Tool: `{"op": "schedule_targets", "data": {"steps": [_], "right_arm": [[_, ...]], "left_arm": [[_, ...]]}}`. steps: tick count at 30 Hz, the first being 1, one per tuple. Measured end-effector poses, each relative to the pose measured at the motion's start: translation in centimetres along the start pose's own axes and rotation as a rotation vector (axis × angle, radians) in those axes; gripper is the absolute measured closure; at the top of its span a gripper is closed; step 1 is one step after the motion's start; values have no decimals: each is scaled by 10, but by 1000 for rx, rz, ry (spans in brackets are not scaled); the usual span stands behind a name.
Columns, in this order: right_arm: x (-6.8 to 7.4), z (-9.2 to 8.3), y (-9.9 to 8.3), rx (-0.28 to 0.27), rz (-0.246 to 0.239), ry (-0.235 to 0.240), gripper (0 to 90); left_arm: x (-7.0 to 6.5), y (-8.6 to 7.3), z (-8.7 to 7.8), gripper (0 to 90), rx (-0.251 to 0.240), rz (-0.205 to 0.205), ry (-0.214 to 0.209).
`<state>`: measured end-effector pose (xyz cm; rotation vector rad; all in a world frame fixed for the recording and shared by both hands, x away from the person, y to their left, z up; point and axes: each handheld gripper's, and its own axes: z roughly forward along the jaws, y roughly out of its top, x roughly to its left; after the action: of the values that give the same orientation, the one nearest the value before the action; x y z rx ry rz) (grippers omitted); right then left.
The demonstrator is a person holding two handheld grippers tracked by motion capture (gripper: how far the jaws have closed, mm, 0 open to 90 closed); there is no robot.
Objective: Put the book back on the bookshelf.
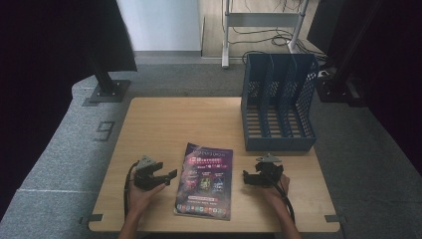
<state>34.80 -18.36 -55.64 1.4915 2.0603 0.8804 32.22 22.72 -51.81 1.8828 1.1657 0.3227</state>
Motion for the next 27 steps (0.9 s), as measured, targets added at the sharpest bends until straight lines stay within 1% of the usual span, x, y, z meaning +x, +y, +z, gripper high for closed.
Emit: {"op": "schedule_targets", "data": {"steps": [1, 4, 5, 8, 9, 10, 11, 14, 18, 23, 27], "right_arm": [[0, -1, 0, -2, 5, -4, 31], [2, -2, 0, -8, -9, -12, 57], [5, -5, 0, -9, -29, -16, 71], [7, -8, 0, -10, -20, 10, 83], [7, -8, 0, -10, -20, 10, 83], [7, -10, 1, -21, -10, 35, 92], [7, -12, 1, -25, -5, 44, 97], [7, -15, 2, -42, -6, 47, 110], [8, -20, 3, -66, -1, 69, 126], [15, -26, 6, -94, -1, 105, 128], [21, -28, 9, -107, -3, 132, 129]], "left_arm": [[0, 0, 0, 253, 0, -1, -1], [-1, -1, 1, 253, 4, 1, -3], [-2, -1, 1, 253, 4, 2, -6], [-5, 0, 2, 254, 8, 8, -11], [-5, 0, 2, 253, 8, 8, -11], [-6, 0, 3, 253, 9, 10, -13], [-6, 0, 3, 253, 10, 11, -14], [-6, 0, 4, 253, 14, 14, -13], [-5, 0, 5, 253, 13, 9, -10], [-7, 0, 5, 253, 15, 16, -11], [-6, 0, 5, 253, 14, 13, -10]]}}
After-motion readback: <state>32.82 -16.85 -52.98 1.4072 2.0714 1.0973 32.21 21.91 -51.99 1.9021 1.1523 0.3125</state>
